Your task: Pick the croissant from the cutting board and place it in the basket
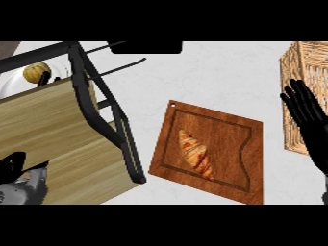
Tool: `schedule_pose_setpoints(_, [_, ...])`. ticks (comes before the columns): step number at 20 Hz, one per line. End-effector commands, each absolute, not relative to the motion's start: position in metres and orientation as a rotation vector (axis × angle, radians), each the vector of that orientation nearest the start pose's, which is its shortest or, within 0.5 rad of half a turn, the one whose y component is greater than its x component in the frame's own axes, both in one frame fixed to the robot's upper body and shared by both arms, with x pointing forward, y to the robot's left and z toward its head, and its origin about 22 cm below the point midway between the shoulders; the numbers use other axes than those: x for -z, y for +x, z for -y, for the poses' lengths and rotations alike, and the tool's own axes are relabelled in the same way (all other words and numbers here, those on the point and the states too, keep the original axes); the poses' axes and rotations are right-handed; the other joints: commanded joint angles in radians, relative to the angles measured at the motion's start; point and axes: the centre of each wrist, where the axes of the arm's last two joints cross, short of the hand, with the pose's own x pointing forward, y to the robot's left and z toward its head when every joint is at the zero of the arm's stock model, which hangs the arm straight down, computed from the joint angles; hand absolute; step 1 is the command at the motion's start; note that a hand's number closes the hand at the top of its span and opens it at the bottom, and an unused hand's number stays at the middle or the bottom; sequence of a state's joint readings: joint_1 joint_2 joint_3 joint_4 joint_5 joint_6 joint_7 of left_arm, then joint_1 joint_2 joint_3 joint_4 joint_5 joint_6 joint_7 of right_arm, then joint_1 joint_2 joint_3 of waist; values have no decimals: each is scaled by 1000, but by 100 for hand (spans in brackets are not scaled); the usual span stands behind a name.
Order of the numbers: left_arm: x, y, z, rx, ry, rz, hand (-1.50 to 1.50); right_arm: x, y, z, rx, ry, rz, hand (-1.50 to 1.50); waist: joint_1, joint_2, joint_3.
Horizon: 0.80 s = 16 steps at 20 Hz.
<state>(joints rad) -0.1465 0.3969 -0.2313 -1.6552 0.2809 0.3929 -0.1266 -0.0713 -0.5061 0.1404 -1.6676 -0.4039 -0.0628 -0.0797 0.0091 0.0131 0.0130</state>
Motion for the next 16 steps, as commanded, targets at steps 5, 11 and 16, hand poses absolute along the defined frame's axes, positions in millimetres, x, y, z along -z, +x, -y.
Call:
schedule_pose_setpoints(5, [-71, 266, -248, 334, 103, 1813, 0, -116, 288, 229, -876, 112, 1740, 150, 60, 0, -15])
schedule_pose_setpoints(11, [-55, 266, -245, 409, 23, 1714, 0, -70, 233, 122, -1373, 469, 1811, -150, 32, -5, -13])
schedule_pose_setpoints(16, [-51, 264, -258, 380, 62, 1689, 0, -43, 206, 83, -1430, 93, 1924, -150, -17, -17, -14])
